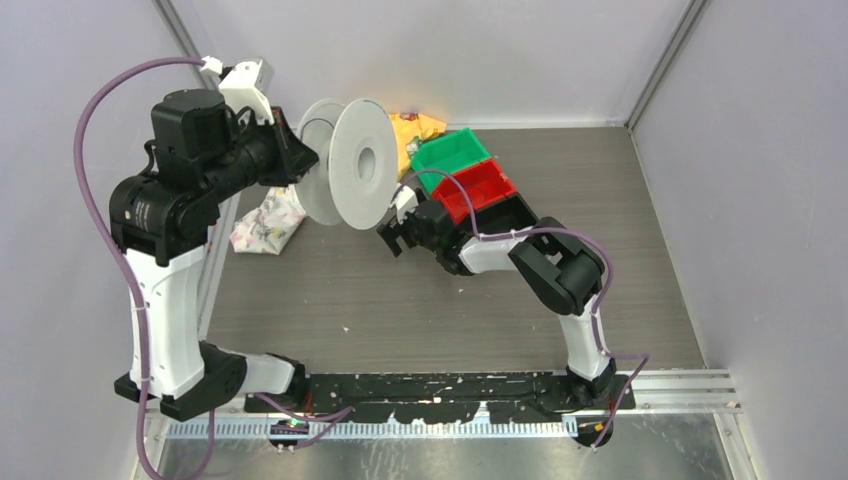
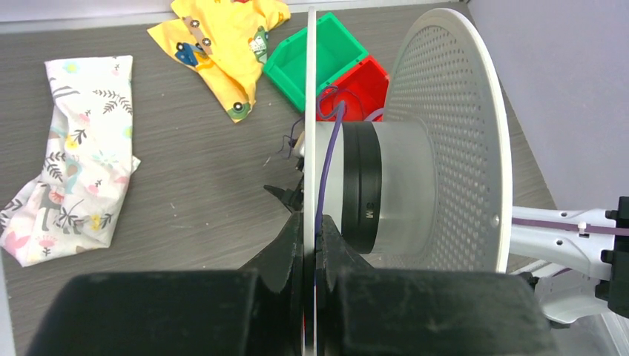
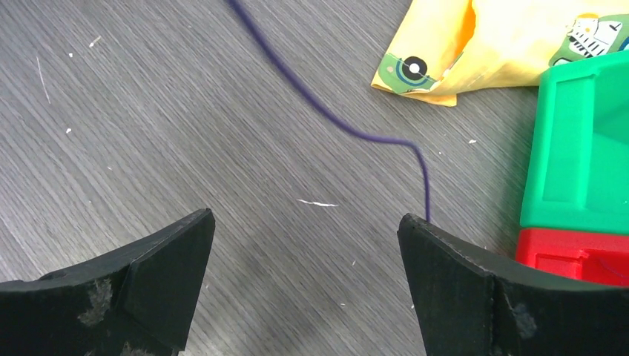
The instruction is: Wrap the cables
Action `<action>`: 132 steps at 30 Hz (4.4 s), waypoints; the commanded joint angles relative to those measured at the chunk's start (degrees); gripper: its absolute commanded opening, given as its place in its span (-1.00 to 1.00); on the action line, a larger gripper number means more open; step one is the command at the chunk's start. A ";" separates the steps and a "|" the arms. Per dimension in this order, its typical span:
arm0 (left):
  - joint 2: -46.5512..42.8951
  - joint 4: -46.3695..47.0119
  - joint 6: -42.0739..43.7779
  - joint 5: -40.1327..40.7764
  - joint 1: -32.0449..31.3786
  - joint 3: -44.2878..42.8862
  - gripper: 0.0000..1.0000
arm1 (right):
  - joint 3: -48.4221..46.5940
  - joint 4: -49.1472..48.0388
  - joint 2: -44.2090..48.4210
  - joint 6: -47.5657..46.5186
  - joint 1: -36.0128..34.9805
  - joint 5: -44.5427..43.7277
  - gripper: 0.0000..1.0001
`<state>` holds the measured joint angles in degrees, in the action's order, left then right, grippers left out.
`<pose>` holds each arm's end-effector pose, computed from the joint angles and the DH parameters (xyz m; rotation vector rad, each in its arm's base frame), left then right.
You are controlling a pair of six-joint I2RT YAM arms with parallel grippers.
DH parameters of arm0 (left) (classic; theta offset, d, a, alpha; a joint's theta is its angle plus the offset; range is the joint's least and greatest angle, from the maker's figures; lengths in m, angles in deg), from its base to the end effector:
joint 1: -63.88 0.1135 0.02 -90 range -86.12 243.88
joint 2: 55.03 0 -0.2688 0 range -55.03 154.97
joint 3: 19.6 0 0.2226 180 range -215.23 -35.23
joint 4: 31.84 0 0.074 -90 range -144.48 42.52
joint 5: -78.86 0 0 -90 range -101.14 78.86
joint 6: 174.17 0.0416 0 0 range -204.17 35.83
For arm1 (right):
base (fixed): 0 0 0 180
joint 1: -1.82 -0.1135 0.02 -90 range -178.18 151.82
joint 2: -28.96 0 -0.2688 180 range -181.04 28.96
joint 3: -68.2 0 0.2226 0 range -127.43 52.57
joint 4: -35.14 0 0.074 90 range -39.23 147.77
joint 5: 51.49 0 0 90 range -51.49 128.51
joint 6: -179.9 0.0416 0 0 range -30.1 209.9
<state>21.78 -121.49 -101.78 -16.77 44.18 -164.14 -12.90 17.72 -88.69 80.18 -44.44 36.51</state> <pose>0.1399 -0.0544 0.5381 0.1022 1.9856 -0.5220 0.3003 0.3117 0.1812 -0.8820 1.7104 0.3974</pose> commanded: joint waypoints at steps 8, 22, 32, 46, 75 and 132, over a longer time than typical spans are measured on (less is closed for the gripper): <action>-3.30 8.94 -0.03 1.96 0.19 1.10 -0.99 | 8.76 -0.40 14.63 6.63 0.04 7.86 0.90; -3.26 6.88 2.40 5.11 0.19 -3.52 -0.99 | 7.52 0.31 15.26 0.38 2.52 4.15 0.97; -3.08 6.44 2.54 3.26 0.19 -4.18 -0.99 | -3.26 2.86 1.94 -5.53 4.40 -0.39 0.82; -4.61 10.85 2.26 0.39 0.19 0.09 -0.99 | -5.84 6.78 4.15 5.83 6.84 -1.29 -0.99; -1.22 21.23 -2.83 4.52 0.20 1.41 -0.99 | 20.97 30.23 47.90 19.91 6.76 -2.89 -0.99; 12.68 32.11 -2.99 32.56 4.88 19.04 -0.99 | -11.67 74.28 55.30 -2.27 -14.62 9.56 -0.99</action>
<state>33.80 -93.71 -109.41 7.82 50.62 -143.15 -17.78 86.67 -34.39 85.26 -59.30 45.14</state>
